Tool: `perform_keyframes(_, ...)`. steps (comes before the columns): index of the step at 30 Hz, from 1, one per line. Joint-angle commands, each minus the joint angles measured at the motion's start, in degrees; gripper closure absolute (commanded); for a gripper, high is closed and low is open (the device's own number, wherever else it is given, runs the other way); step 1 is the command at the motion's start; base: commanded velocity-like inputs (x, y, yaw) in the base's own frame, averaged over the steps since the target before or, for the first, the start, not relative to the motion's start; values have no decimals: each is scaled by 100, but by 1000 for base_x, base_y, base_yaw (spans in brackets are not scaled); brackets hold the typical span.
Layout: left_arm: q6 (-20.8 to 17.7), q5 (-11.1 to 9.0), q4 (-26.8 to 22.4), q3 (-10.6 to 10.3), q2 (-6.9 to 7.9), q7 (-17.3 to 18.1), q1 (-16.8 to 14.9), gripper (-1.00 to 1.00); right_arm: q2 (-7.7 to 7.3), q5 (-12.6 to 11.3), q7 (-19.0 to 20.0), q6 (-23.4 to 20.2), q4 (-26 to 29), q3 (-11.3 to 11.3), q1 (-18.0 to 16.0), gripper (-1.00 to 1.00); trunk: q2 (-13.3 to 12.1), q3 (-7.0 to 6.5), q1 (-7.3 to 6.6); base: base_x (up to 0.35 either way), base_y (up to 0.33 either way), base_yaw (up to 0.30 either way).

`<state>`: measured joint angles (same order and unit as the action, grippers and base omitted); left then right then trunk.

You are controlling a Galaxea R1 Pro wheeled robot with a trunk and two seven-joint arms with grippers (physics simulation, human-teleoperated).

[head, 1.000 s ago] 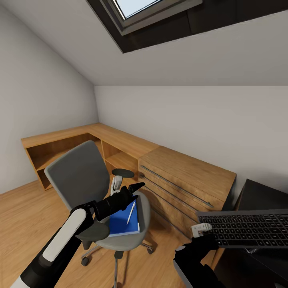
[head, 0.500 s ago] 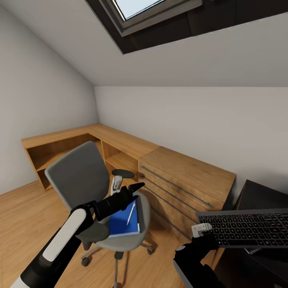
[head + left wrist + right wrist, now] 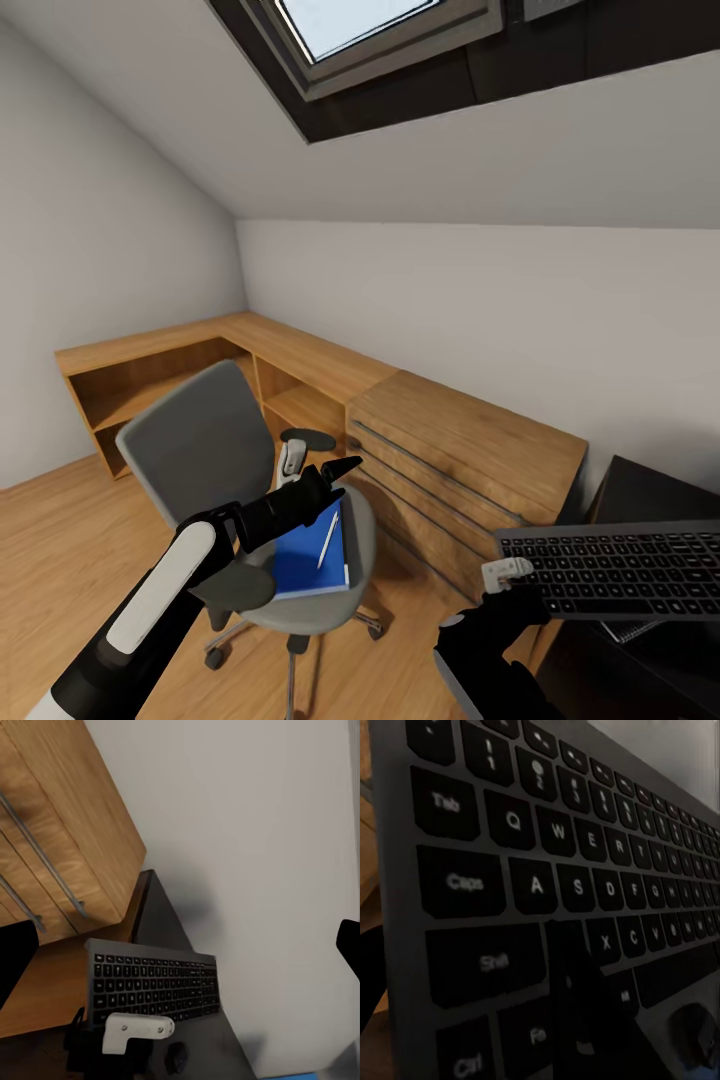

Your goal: In the bedroom, organize the workspace by keeping the computer under the desk, ensuring the monitor is on the desk, placing the keyboard on the desk next to the monitor, placing the mouse on the desk next to the keyboard, moving the folder from the swivel chair onto the desk next to the mouse, stacking the notebook on top of the folder with the pen on top of the notebook, and positioning the swivel chair next to the desk.

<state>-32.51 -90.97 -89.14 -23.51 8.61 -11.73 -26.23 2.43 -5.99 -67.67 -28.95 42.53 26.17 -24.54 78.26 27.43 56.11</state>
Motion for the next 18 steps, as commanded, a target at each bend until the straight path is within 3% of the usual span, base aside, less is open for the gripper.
perform_keyframes(1,-1,-59,-7,-5,2,-54,-5,-100,-12,-55,-47,-42,6,28,-7,100,-38,-12,-23,0,0,0)
perform_keyframes(5,-1,-59,35,-7,1,-54,-5,-100,-24,-52,-86,-21,21,28,-7,100,-198,-84,-110,0,0,0)
perform_keyframes(8,-6,-52,237,-47,-26,-61,-5,-100,-39,-52,-398,7,53,28,-7,100,-319,-138,-176,0,0,0)
perform_keyframes(13,-12,-17,428,-68,-251,-67,-5,-100,-159,-50,-518,38,158,28,-7,100,-519,-227,-286,0,0,0)
perform_keyframes(18,-3,5,463,-187,-366,-66,-5,-100,-328,-52,-519,47,419,28,-7,100,-720,-317,-396,0,0,0)
